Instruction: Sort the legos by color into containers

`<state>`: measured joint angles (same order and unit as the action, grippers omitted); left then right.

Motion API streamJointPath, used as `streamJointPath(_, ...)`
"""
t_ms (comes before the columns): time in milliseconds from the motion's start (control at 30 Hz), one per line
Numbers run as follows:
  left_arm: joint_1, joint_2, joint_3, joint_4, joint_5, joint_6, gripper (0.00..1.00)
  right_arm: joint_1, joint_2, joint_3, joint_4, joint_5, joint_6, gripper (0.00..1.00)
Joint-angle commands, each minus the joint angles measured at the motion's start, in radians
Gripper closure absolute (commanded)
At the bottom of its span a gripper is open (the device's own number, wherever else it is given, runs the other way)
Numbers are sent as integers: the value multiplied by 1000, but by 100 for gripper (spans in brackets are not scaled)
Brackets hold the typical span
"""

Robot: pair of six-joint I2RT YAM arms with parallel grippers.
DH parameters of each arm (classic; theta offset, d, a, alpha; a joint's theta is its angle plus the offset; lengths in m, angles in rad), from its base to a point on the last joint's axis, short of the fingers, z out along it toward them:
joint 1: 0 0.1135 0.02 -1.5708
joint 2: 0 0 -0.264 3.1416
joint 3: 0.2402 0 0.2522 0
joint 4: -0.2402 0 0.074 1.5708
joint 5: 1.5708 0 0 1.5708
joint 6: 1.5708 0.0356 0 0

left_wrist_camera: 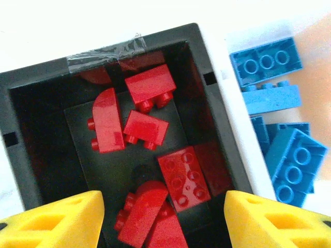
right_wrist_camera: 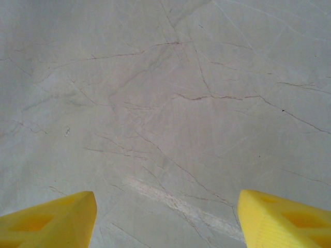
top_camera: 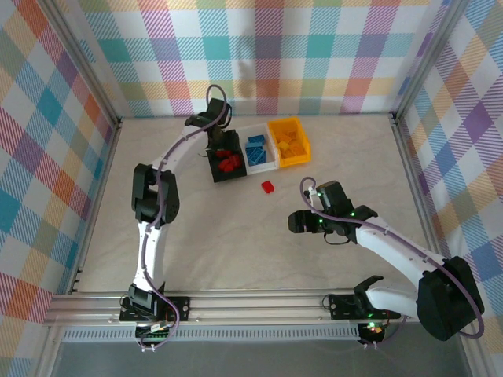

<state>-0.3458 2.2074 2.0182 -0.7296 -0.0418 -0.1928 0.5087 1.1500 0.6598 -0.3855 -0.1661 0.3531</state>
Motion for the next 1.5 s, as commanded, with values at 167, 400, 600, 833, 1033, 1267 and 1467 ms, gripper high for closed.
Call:
streamJointPath(167,-22,-318,-229,105,104,-43,33,-6,36,-25,3,-26,29,25)
streamJointPath(400,-57,-545,-552,225,239,-104,30,-6,60,-15,-16,-25,41,25)
streamJointPath(600,-64,-742,-861,339,332,-179,28,-6,92,39,-67,-15,26,24)
streamJointPath(833,-66,-915,-1190,443,342,-245,26,-5,172,149,-128,5,-11,22)
streamJointPath(1033,-64,-1007,-1254,321,256,-134,19,-5,289,271,-175,-6,-56,22)
streamJointPath(1267,-58,-1039,-1330,350,252,-138,18,1,481,454,-216,27,-139,19)
streamJointPath(1467,-58,-1044,-1428,443,284,-223,18,7,604,607,-237,134,-197,20)
